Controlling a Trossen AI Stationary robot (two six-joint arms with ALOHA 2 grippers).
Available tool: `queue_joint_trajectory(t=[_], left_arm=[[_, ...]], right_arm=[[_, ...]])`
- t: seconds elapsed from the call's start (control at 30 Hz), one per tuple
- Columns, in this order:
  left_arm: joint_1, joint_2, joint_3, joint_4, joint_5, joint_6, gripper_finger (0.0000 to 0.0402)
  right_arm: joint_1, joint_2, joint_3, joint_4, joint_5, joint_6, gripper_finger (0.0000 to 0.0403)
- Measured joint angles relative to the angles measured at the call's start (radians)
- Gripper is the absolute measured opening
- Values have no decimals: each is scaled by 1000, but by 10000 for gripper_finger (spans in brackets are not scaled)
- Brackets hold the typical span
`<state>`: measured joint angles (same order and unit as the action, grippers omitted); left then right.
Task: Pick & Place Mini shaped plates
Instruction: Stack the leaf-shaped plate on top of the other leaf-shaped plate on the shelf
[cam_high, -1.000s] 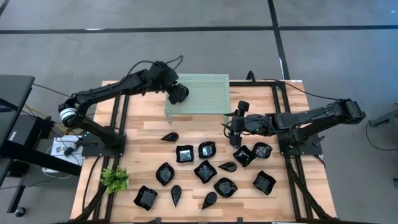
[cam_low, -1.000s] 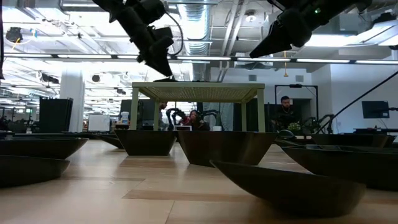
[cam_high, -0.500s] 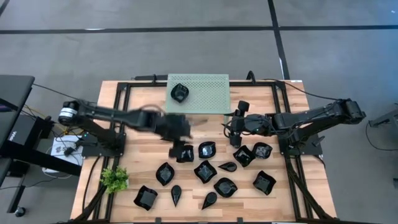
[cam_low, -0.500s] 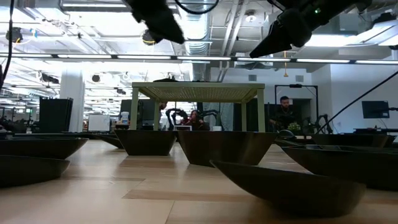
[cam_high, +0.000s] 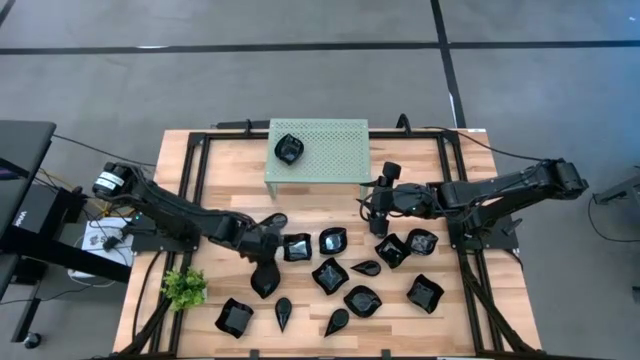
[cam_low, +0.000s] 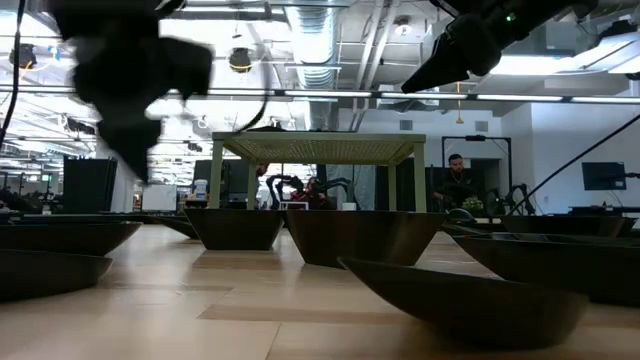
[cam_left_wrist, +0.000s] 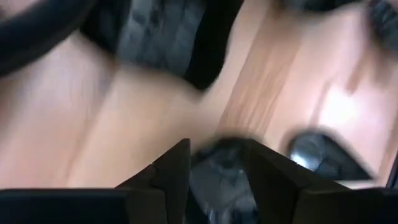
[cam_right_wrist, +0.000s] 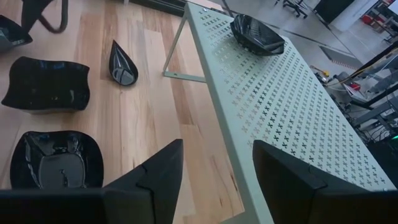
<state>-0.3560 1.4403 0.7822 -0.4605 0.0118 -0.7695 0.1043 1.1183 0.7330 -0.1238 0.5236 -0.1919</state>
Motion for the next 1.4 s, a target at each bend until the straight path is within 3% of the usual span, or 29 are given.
queue_joint_trajectory(t=[0.2,0.47,0.57,0.73,0.9,1.03,1.23,1.3,1.4], left_arm=[[-14,0,-109,-3,37,-170,148],[-17,0,-159,42,34,-148,140],[-18,0,-165,78,57,-116,108],[-18,0,-153,94,71,-51,15],[-18,1,-36,93,60,70,7],[-8,1,120,38,12,284,6],[67,1,397,-262,-299,631,6],[118,0,471,-295,-388,737,6],[230,0,554,-290,-430,844,6]], right_arm=[[0,0,0,0,0,0,188],[0,0,0,0,0,0,188],[0,0,0,0,0,1,188],[0,0,0,-1,0,1,188],[0,0,0,-2,0,2,188],[0,0,0,-2,0,2,188],[0,0,0,-5,-3,30,188],[0,0,0,-5,-3,36,188],[0,0,0,-5,-3,36,188]])
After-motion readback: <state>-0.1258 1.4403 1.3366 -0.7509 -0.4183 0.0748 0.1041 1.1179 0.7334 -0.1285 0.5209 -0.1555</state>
